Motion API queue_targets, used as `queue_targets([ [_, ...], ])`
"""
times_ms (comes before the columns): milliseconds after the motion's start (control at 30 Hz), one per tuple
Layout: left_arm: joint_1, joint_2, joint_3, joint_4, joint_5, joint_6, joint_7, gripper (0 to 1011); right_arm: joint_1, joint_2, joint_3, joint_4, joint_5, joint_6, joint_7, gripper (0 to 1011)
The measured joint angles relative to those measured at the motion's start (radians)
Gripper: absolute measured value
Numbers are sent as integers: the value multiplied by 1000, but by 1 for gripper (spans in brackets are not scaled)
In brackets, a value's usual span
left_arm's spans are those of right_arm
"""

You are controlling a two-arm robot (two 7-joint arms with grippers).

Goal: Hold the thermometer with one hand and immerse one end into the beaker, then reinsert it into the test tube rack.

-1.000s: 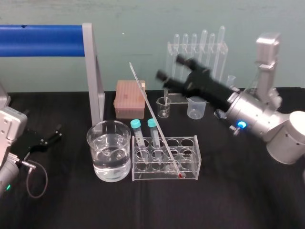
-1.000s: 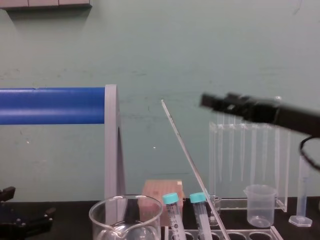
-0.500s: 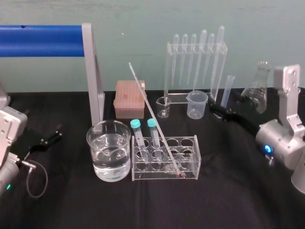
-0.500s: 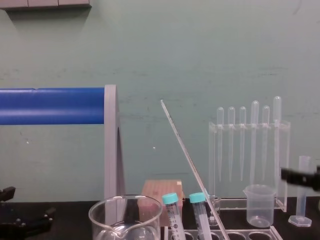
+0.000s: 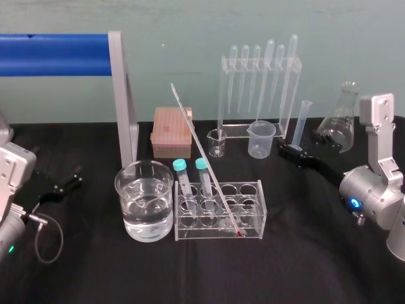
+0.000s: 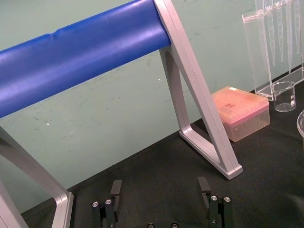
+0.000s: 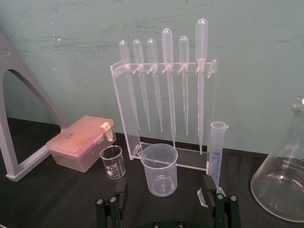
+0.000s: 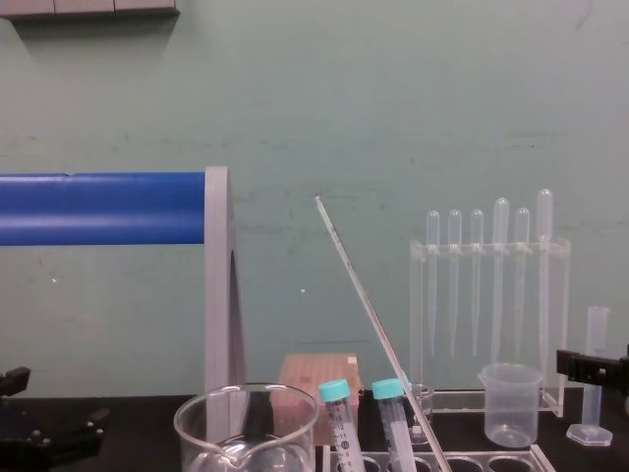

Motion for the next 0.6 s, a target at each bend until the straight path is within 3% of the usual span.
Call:
queue_targets([
  [600,0,0,0,0,0,0,0,1008,2,1,2,-3,3,-5,2,1002],
])
